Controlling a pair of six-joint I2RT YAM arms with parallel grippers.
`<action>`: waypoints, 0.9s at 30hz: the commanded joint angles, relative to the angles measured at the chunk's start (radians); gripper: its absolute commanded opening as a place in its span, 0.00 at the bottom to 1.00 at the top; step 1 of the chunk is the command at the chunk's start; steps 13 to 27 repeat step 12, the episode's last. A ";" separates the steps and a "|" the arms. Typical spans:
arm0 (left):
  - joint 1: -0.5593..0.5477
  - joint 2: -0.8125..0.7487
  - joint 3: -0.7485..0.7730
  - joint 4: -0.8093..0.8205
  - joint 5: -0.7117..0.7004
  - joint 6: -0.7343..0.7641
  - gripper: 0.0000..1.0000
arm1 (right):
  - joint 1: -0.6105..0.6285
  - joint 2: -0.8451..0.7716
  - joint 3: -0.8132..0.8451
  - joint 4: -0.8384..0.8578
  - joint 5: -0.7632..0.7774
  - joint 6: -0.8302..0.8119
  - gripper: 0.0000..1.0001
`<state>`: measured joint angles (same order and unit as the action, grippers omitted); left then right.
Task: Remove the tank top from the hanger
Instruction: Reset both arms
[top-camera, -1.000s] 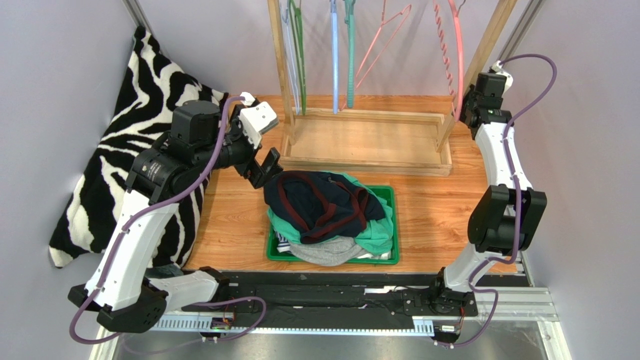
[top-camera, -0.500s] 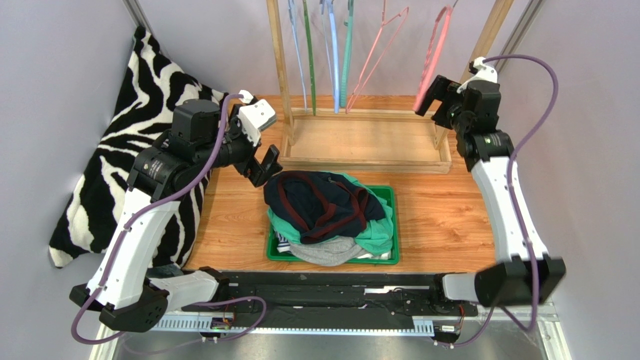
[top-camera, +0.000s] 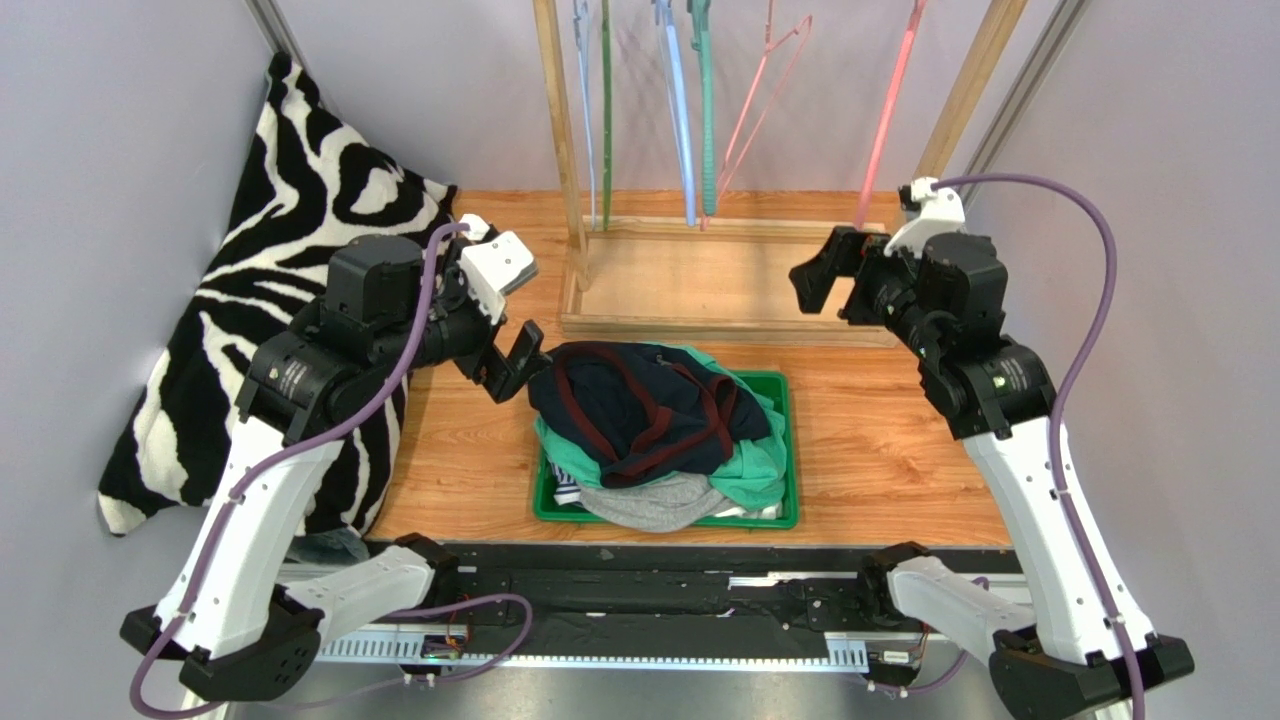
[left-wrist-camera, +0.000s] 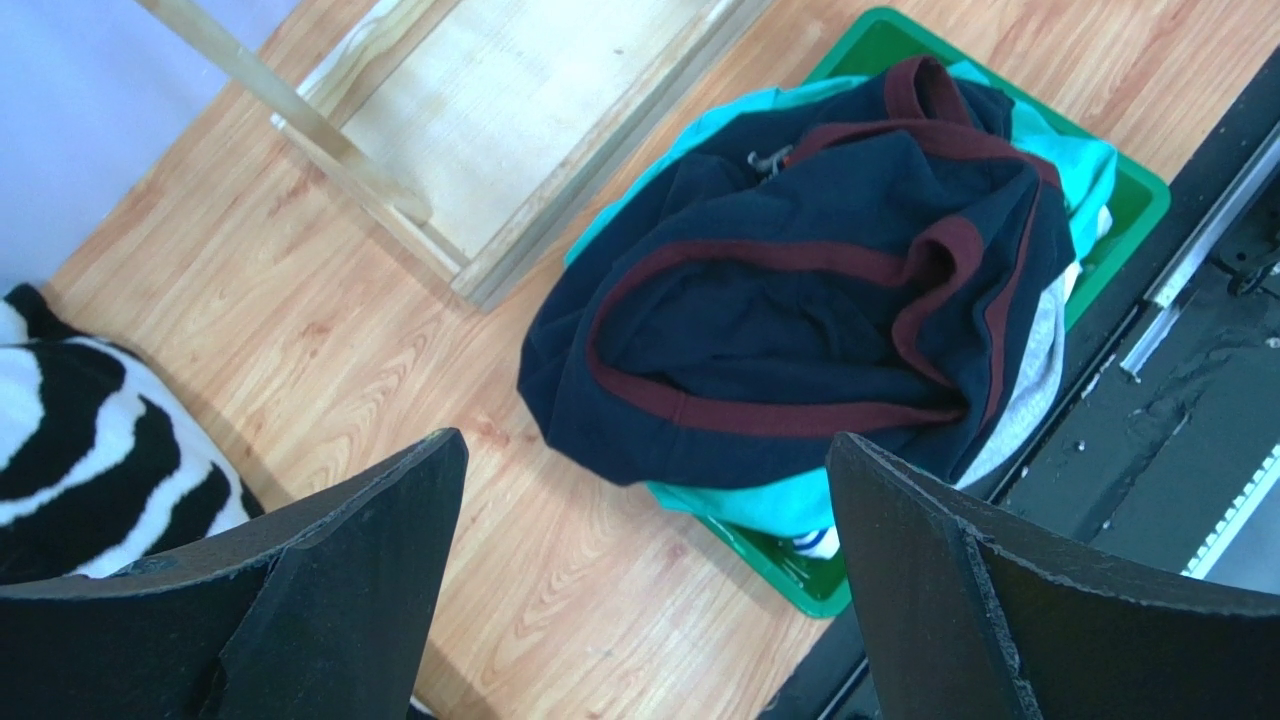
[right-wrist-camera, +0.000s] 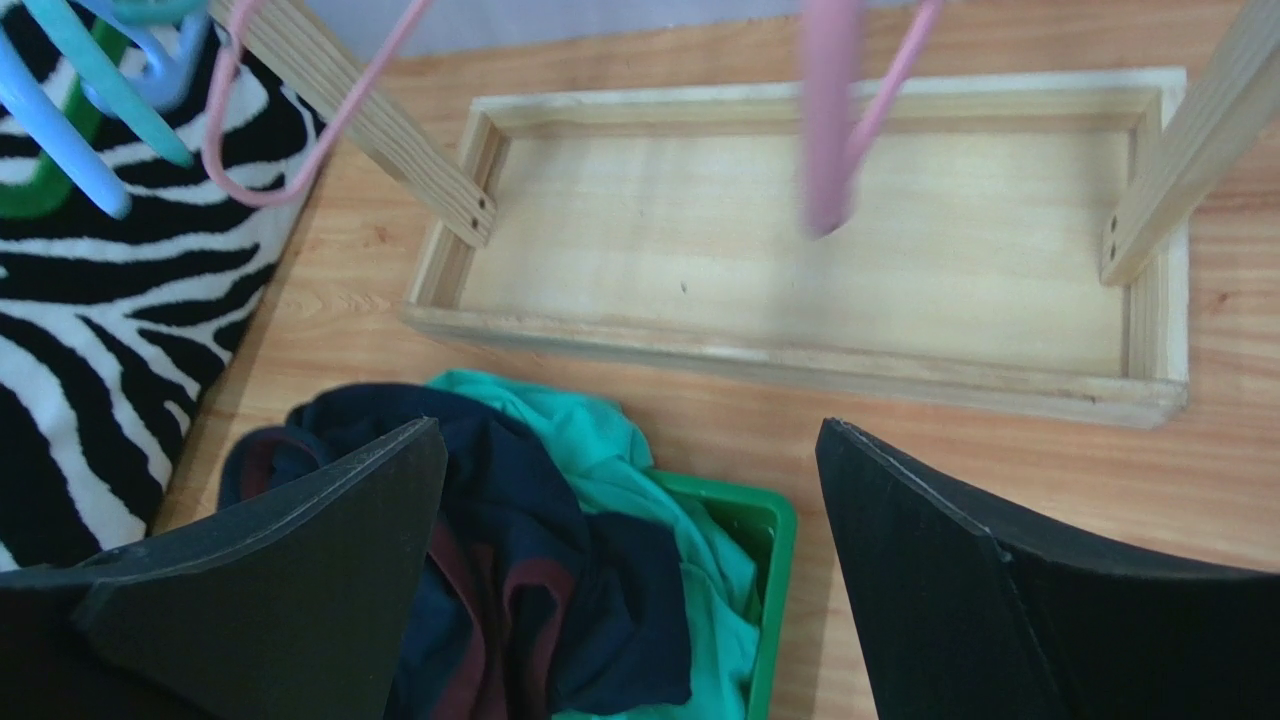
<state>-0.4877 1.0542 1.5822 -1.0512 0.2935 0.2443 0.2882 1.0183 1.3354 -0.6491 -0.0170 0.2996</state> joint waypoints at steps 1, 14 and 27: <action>0.009 -0.065 -0.040 0.029 -0.022 0.001 0.99 | 0.000 -0.128 -0.076 -0.003 0.008 -0.040 1.00; 0.020 -0.122 -0.088 0.049 -0.103 0.010 0.99 | 0.002 -0.213 -0.151 -0.006 -0.003 -0.068 1.00; 0.020 -0.122 -0.088 0.049 -0.103 0.010 0.99 | 0.002 -0.213 -0.151 -0.006 -0.003 -0.068 1.00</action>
